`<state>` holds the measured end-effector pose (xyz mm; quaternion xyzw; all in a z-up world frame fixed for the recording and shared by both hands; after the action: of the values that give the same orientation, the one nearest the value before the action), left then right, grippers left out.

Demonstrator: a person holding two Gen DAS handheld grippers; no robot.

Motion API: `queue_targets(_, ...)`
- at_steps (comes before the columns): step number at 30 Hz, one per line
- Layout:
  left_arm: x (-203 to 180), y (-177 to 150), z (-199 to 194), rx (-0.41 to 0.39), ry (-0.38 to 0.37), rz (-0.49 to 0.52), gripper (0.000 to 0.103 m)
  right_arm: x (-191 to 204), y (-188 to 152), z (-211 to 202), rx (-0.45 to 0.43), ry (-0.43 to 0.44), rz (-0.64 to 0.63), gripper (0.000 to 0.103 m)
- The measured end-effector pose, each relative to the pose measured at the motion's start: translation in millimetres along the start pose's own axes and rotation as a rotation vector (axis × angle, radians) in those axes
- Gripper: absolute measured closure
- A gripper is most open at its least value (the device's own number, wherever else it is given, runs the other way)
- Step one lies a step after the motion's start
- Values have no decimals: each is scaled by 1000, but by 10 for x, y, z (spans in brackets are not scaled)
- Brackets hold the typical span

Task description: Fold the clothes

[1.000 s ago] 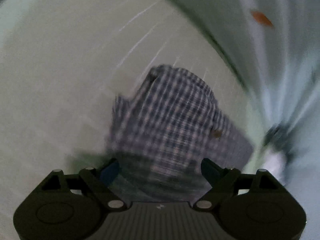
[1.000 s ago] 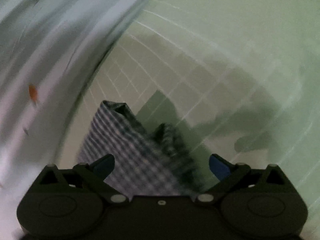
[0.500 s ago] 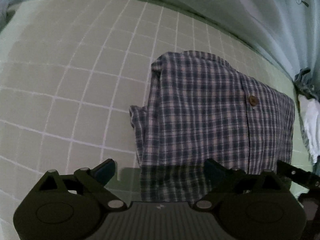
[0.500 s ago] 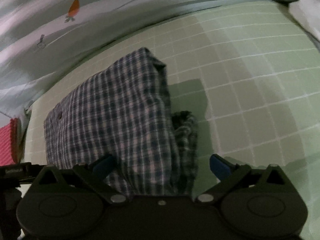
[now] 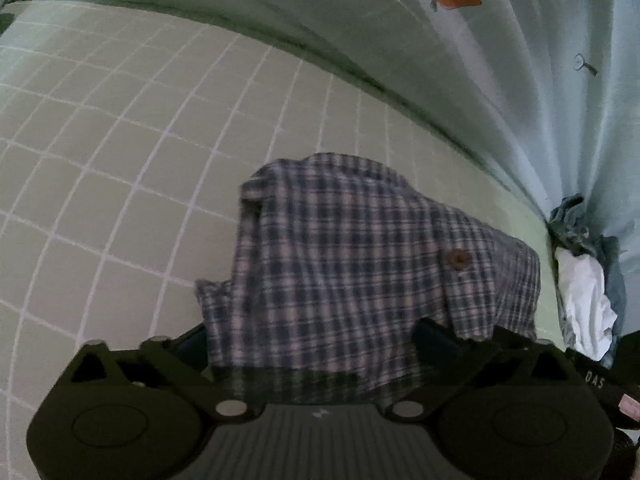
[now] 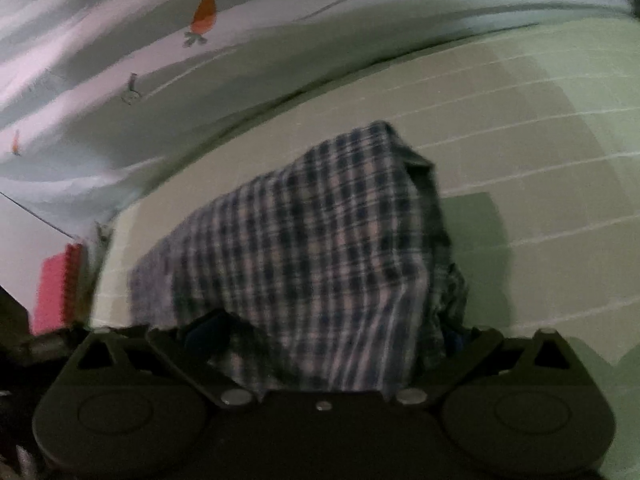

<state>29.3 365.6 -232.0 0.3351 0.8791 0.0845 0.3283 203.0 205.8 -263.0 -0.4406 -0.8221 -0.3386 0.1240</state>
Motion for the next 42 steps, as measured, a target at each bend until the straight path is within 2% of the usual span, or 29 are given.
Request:
queue_targets(1,-9,13,7,0,-7,-4,35,27,14,33,5,28,9,19)
queue_targets(2,-17,15,26,6,-17,-23,48,79,5,60,15,57,15,33)
queue_targets(3,-29,15,39,8,-20,-33,52,157,-30,34,18,77,15,43)
queue_targets(4,-49,11,39,3,-10,-27,61,211,-51,30,11,87,7,48)
queue_targets(5,-68,8,39,-2,1,-22,72,261,-71,26,4,97,-2,58)
queue_targets(6,-89,-1,26,-7,9,-17,75,296,-89,15,-4,101,-13,67)
queue_targets(7,-112,-31,-22,-12,11,-14,78,354,-120,-49,-12,107,-24,69)
queue_targets(9,-157,-130,-159,-19,9,-11,81,446,-211,-176,-13,120,-34,73)
queue_targets(14,-252,-473,-585,-29,19,20,82,598,-555,-625,-5,167,-23,74)
queue_targets(19,-306,-875,-1014,-64,14,-14,81,715,-913,-1048,-2,221,-3,74)
queue_targets(22,-332,-1121,-1258,-103,40,-18,81,805,-1104,-1226,-8,254,-32,74)
queue_targets(25,-266,-1331,-1486,-141,72,-37,81,933,-1249,-1296,4,303,-64,74)
queue_targets(30,50,-1541,-1909,-189,114,-119,80,1301,-1433,-1226,53,397,-87,74)
queue_targets(36,626,-1475,-2528,-277,169,-178,80,2039,-1509,-909,119,492,-114,73)
queue_targets(39,1005,-1296,-2793,-309,181,-183,80,2529,-1452,-633,123,516,-153,73)
queue_targets(42,1459,-974,-3064,-346,177,-190,80,3061,-1357,-336,107,537,-192,73)
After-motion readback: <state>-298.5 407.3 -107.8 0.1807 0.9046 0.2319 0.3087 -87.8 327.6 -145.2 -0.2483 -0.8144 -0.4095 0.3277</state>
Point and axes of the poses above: each gripper's, at about its wrist camera, not at the fingertips, and z roughly the way its jaws point, x to its left, y to its top, the point moved 5 cm from there along z, roughly the way its jaws point, and after that the axes turned 3 degrees about -y, right-handed, at the moved point
